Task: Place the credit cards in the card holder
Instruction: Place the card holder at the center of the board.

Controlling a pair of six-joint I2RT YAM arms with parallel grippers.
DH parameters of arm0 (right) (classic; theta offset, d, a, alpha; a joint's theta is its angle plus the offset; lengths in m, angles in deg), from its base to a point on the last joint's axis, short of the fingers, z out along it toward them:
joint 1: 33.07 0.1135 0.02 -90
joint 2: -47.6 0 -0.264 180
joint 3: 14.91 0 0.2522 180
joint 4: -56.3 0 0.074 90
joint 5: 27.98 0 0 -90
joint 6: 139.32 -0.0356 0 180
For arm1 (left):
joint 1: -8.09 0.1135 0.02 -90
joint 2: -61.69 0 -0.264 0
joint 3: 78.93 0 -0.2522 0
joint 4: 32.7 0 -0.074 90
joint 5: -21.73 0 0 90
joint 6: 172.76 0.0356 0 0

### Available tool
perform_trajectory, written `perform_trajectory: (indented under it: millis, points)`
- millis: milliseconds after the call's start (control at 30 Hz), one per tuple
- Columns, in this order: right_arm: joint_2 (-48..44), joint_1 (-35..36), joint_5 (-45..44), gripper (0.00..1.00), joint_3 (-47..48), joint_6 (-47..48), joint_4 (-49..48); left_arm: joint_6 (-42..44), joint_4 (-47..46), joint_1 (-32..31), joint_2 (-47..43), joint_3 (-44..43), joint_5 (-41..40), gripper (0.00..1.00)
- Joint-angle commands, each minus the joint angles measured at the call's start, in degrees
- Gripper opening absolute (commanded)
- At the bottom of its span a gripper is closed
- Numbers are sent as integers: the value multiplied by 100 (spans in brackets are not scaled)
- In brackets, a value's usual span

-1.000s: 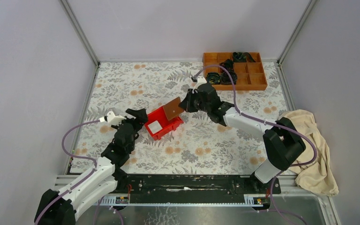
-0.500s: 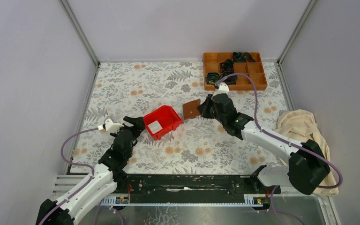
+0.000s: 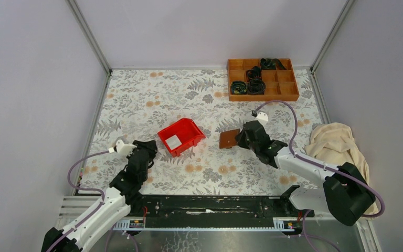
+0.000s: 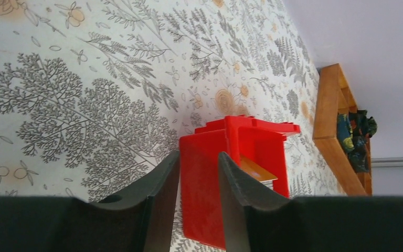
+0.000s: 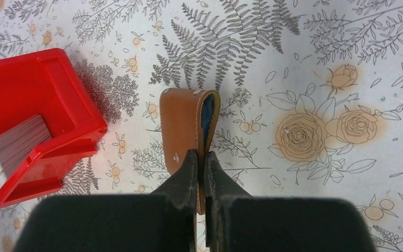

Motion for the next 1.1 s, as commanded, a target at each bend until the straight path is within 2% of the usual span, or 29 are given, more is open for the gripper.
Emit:
perform_trajectory:
  millis: [0,133,267,667,1067]
  points:
    - [-195,-41,-298,0,-171,-238,-156,-346,52,-39,30,218,-198,37]
    - [-154,-43,-283,3,-343,-353,-257,-377,-361,-38,481,316,-54,30]
    - [-90,-43,-255,13,-486,-447,-293,-373,-1021,-41,1090,344,45,28]
    - [-84,-38,-110,29,-834,-533,-442,-204,-2831,-41,2803,44,226,30]
    - [-114,-43,-88,44,-957,-435,-396,215,-3654,6,4258,-753,168,32]
